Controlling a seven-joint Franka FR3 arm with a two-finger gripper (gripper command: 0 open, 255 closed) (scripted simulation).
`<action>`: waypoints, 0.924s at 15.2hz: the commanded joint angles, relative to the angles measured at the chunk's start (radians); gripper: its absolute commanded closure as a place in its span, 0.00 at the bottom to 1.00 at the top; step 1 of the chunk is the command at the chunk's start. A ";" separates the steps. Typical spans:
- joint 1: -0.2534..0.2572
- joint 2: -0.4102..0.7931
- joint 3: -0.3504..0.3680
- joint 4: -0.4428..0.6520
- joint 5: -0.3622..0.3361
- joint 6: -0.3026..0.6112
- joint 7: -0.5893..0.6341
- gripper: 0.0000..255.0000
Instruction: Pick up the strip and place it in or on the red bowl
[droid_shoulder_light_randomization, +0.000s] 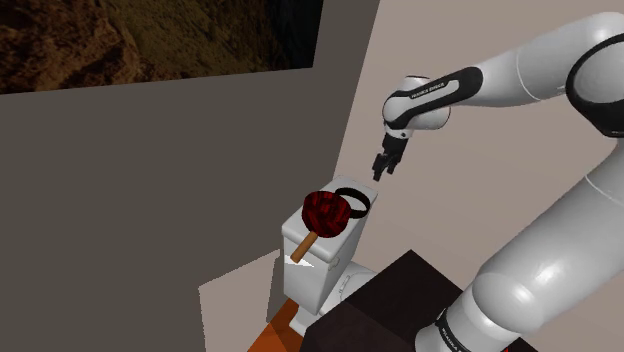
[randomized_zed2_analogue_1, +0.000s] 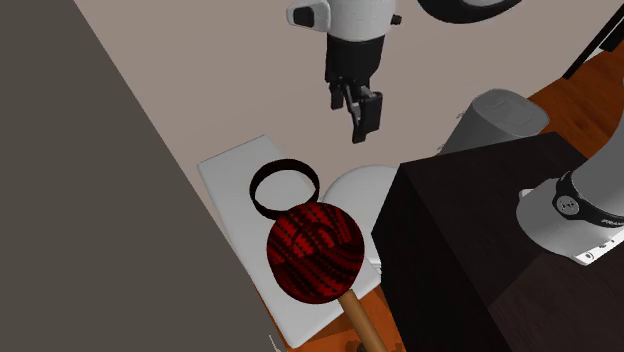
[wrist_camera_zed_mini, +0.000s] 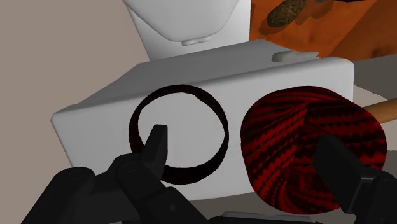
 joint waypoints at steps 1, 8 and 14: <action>-0.005 0.081 -0.018 0.042 0.035 0.037 -0.048 0.00; -0.061 0.367 -0.025 0.227 0.188 0.117 -0.212 0.00; -0.146 0.609 0.014 0.442 0.293 0.128 -0.315 0.00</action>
